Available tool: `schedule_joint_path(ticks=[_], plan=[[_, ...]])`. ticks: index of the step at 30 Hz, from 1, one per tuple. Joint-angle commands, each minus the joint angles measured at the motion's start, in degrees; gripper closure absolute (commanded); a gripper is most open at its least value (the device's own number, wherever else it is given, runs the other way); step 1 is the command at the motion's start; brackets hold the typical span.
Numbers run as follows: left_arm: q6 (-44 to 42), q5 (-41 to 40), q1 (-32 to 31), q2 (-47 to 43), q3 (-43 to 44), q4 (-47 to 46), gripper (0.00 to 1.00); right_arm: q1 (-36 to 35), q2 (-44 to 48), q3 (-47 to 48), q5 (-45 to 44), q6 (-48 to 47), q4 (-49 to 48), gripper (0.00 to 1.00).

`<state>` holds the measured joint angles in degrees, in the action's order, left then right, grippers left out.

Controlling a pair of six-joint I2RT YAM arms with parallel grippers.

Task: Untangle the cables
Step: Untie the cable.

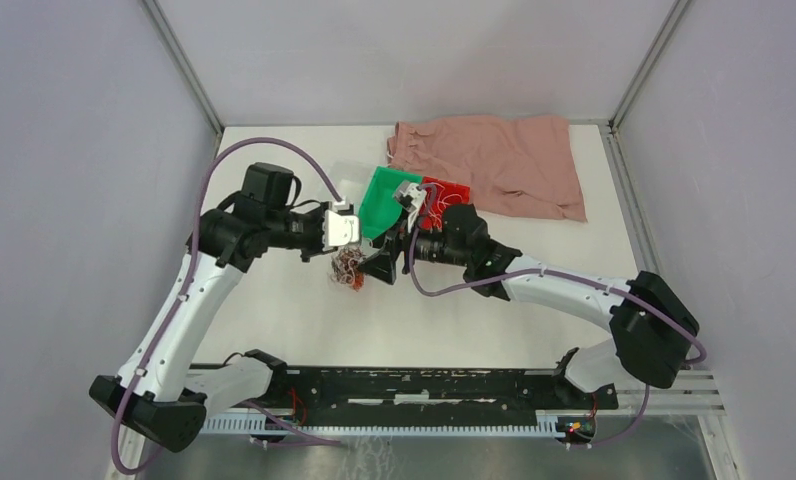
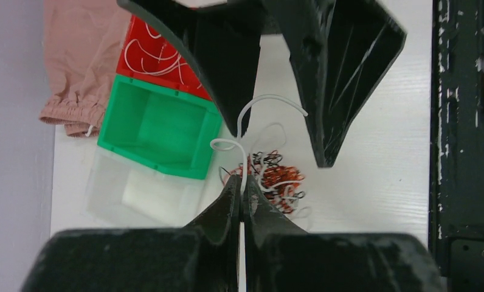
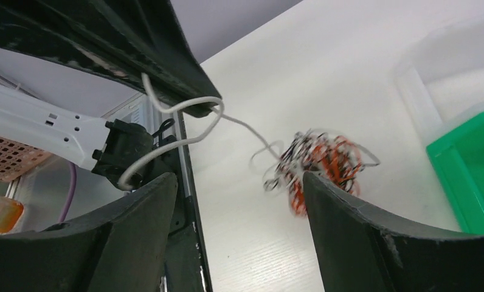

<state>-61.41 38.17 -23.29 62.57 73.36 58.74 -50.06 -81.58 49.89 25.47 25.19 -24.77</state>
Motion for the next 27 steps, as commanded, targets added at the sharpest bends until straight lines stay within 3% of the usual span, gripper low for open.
schedule_joint_path(ticks=[1, 14, 27], plan=[[8.3, 5.3, -0.2, -2.2, 5.6, 0.3, 0.97, -0.8, -2.8, 4.5, 0.1, -0.8, -5.4, 0.19], [11.5, 8.0, -0.2, -3.8, 14.2, 0.2, 0.97, -3.8, -9.0, 5.3, 0.7, 5.5, -10.7, 0.39], [18.8, 7.7, -0.2, -2.3, 23.7, -12.2, 0.97, -3.8, -18.2, 1.7, 0.0, 11.7, -19.1, 0.4]])
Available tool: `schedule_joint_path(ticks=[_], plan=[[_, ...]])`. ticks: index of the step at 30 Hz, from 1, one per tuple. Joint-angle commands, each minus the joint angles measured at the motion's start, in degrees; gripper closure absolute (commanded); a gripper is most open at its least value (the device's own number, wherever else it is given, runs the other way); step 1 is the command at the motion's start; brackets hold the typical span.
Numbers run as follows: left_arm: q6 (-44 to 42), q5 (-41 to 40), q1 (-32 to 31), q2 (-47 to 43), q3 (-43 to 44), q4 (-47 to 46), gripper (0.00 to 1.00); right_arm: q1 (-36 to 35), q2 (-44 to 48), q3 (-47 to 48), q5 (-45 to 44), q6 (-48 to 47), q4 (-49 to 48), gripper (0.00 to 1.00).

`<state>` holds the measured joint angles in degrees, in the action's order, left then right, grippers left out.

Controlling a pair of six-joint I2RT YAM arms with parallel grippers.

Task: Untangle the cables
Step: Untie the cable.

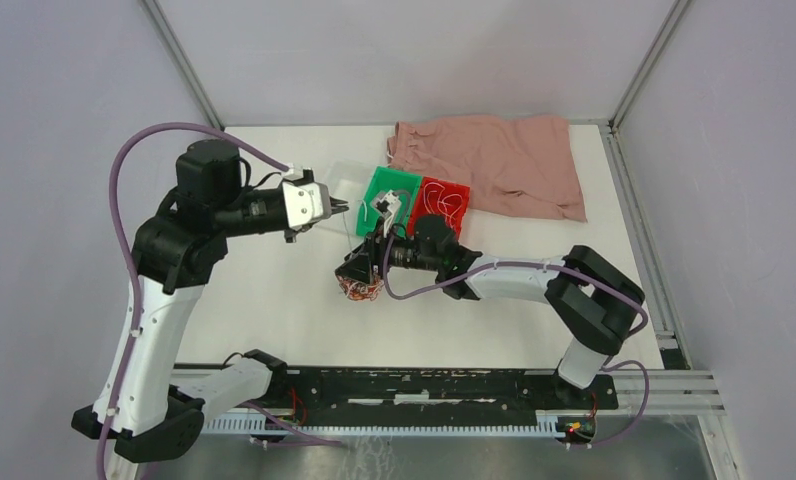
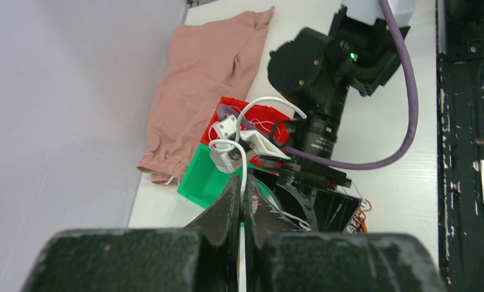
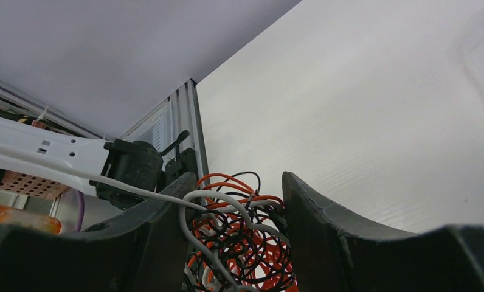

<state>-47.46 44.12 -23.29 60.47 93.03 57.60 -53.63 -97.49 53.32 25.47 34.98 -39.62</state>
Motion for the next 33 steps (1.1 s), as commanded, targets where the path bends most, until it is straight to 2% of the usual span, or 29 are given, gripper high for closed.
schedule_joint_path(ticks=[1, 11, 17, 26, 33], plan=[[5.4, 1.2, -0.3, -0.2, 4.3, -12.6, 0.97, -0.4, -2.7, -2.1, -0.3, 2.0, -4.6, 0.4], [8.7, -10.3, -0.3, 0.5, 5.8, -32.3, 0.97, -1.0, -5.3, -3.5, -2.2, 1.1, -5.8, 0.36], [7.6, -18.1, -0.2, 1.6, 7.1, -45.0, 0.97, -1.6, -6.7, -3.5, -2.7, 0.7, -5.8, 0.35], [0.3, -28.1, -0.2, 6.2, 13.1, -63.3, 0.97, -2.2, -8.0, -3.5, -3.9, -0.2, -5.0, 0.34], [-7.3, -37.0, -0.3, 10.8, 14.3, -88.8, 0.97, -2.3, -8.8, -4.8, -5.4, -1.0, -4.7, 0.33]])
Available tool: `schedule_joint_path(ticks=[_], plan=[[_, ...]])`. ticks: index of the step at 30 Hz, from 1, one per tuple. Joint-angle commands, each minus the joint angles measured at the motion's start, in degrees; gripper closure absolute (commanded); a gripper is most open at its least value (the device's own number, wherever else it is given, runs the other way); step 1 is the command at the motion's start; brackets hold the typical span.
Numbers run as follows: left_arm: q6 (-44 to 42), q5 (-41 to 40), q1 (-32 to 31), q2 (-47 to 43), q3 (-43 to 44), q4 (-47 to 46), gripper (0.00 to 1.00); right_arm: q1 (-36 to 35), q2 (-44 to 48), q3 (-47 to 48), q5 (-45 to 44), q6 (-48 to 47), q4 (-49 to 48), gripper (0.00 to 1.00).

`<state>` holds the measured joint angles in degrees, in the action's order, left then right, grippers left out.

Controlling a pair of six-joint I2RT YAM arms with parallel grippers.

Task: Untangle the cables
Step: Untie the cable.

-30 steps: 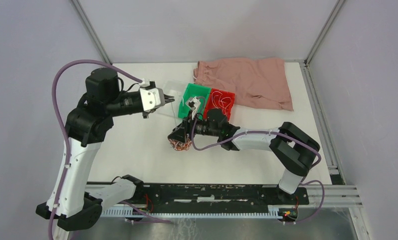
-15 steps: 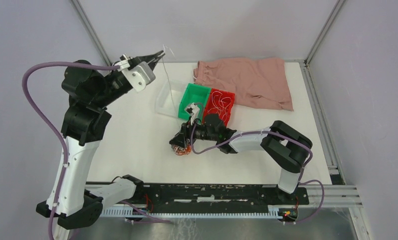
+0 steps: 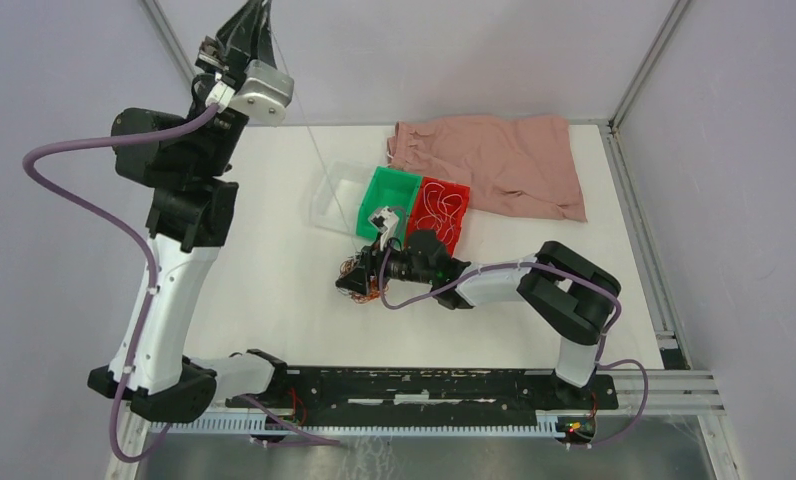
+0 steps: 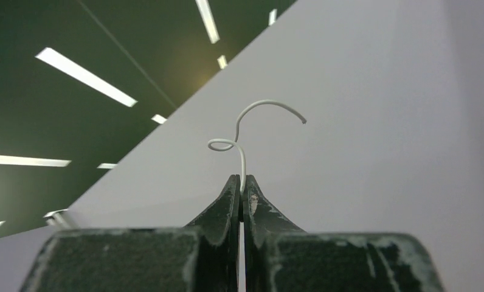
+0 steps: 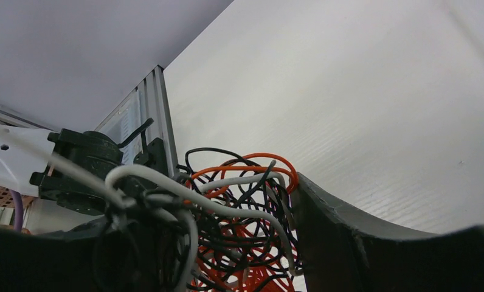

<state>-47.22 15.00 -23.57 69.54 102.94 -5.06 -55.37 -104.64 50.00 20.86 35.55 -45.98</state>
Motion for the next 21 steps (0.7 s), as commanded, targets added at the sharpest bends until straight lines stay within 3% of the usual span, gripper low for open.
schedule_joint_path(ticks=[1, 2, 4, 9, 11, 16, 21], plan=[[-6.6, -8.3, 0.0, 2.2, 5.5, -27.8, 0.97, -0.5, -1.7, -1.6, -0.9, -1.7, 1.7, 0.33], [-3.7, -8.4, 0.0, 2.2, 6.3, -27.3, 0.97, -0.5, -1.6, -1.7, -1.1, -1.8, 2.0, 0.32], [0.1, -5.6, 0.0, 0.4, 6.8, -15.3, 0.97, -0.6, -0.5, -1.6, -1.4, -2.3, 2.6, 0.3], [7.5, 4.8, 0.1, -9.7, -9.9, -2.3, 0.97, -0.4, 5.3, -0.8, -2.5, -4.6, 5.8, 0.22], [10.5, 8.2, 0.0, -13.2, -16.7, 0.6, 0.97, -0.3, 8.0, 0.0, -2.4, -5.7, 8.0, 0.19], [13.0, 12.0, 0.0, -17.9, -23.3, 5.5, 0.97, 0.1, 12.8, 2.0, -1.5, -8.2, 11.9, 0.18], [13.1, 12.0, 0.0, -18.8, -24.1, 7.3, 0.97, 0.7, 12.3, 5.2, 1.6, -9.4, 14.4, 0.26]])
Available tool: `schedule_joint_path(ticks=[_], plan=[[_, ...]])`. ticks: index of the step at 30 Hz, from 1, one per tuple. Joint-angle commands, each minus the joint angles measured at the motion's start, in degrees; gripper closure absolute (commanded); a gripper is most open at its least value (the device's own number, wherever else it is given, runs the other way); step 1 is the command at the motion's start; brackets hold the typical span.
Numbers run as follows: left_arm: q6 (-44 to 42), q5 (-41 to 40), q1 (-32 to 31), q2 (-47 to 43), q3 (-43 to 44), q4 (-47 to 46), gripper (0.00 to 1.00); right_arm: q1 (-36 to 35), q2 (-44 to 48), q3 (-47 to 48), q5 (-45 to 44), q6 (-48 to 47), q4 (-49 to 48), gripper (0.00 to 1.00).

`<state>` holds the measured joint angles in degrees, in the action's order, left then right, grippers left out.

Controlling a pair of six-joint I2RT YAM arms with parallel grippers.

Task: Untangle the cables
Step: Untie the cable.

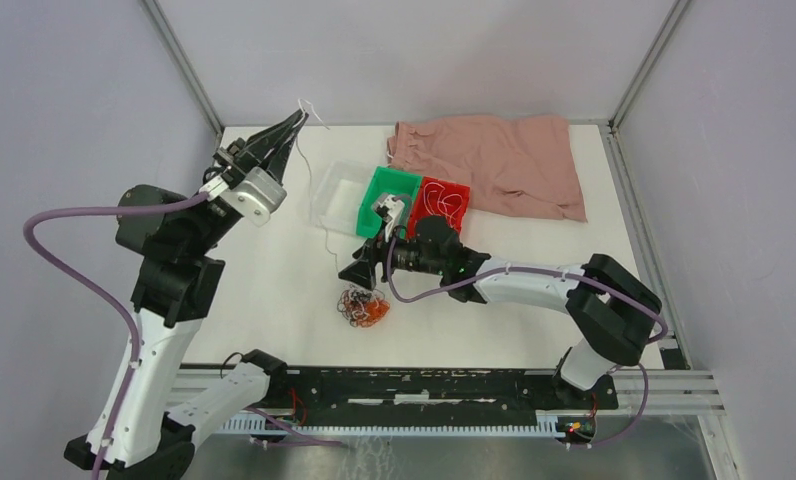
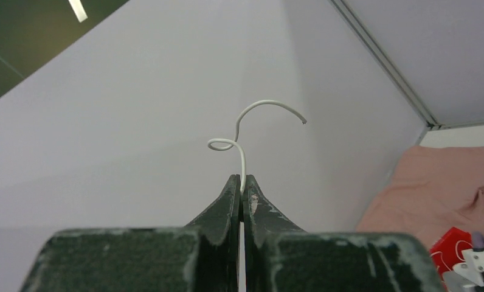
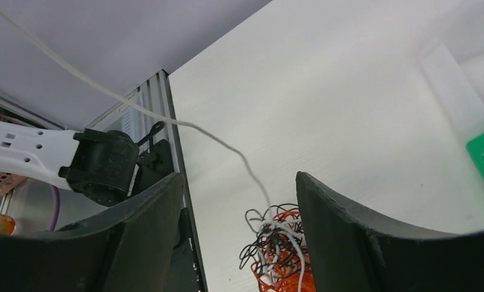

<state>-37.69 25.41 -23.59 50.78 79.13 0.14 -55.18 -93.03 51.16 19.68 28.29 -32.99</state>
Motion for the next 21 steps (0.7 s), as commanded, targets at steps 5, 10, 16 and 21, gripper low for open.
schedule_joint_path(ticks=[5, 10, 16, 21], plan=[[2.8, 0.9, 0.0, -0.2, -0.5, 2.8, 0.97, 0.6, -2.2, 5.3, 6.5, -0.7, -0.3, 0.29], [1.8, 0.5, 0.0, 0.0, -0.1, 3.0, 0.97, 0.5, -4.8, 5.7, 8.9, -0.5, -1.4, 0.29], [1.9, 0.5, 0.1, 1.1, 2.4, 3.1, 0.97, 0.5, -9.0, 8.6, 5.4, -3.3, 2.4, 0.27], [1.1, -0.5, 0.1, 1.1, 3.2, 3.5, 0.97, 0.3, -14.1, 12.5, 7.0, -2.1, 0.9, 0.33]])
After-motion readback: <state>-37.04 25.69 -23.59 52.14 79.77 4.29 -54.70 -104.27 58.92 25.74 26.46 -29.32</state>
